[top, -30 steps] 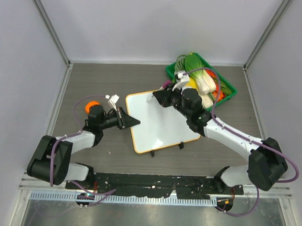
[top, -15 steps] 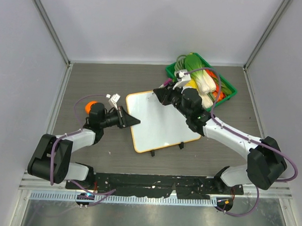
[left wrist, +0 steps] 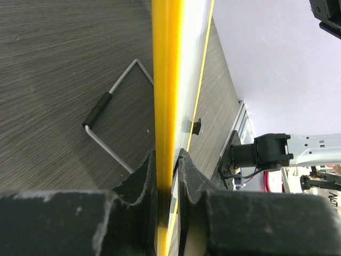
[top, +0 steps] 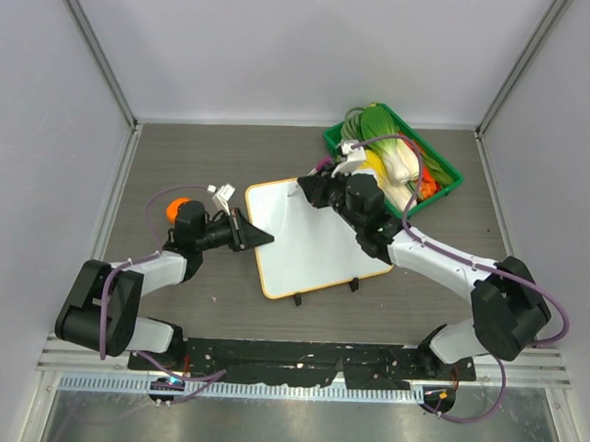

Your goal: Write a sentence on the whiteboard

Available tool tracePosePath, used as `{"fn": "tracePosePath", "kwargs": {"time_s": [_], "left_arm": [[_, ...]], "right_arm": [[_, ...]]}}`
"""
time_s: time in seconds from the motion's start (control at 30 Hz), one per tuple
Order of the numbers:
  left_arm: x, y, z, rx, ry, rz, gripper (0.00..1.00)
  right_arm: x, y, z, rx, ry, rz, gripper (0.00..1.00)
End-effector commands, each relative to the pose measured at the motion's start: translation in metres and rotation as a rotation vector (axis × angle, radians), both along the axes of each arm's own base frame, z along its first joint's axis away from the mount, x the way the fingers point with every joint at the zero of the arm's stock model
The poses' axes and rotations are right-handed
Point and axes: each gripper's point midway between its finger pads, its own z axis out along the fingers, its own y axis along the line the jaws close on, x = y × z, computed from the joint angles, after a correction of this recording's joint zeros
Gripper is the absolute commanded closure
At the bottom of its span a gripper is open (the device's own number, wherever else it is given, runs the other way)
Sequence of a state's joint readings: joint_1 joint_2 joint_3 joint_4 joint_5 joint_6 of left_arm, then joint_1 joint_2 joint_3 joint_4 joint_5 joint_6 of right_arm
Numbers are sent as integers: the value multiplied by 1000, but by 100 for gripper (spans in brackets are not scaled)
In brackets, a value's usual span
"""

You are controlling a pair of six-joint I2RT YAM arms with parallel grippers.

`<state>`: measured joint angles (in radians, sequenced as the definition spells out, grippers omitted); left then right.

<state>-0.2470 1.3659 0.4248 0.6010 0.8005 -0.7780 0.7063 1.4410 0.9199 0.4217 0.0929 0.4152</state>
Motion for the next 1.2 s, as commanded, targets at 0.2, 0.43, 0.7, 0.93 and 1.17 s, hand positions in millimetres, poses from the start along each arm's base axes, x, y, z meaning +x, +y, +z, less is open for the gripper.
{"fn": "tracePosePath", "kwargs": {"time_s": [0.2, 0.43, 0.7, 0.93, 1.17], "left_arm": [[4, 28, -65, 220, 85, 117, 100], [5, 28, -65, 220, 85, 118, 100], [5, 28, -66, 222, 90, 119, 100], [4, 28, -66, 223, 91, 119, 100], [4, 28, -67, 222, 94, 116, 100]], "right_arm": [[-3, 18, 4, -1, -34, 54, 99], [-10, 19, -13, -46, 8, 81, 99], [-19, 9, -32, -89, 47, 78, 99], [-22, 0, -43, -120, 64, 51, 99], [-19, -8, -44, -118, 70, 8, 99]]}}
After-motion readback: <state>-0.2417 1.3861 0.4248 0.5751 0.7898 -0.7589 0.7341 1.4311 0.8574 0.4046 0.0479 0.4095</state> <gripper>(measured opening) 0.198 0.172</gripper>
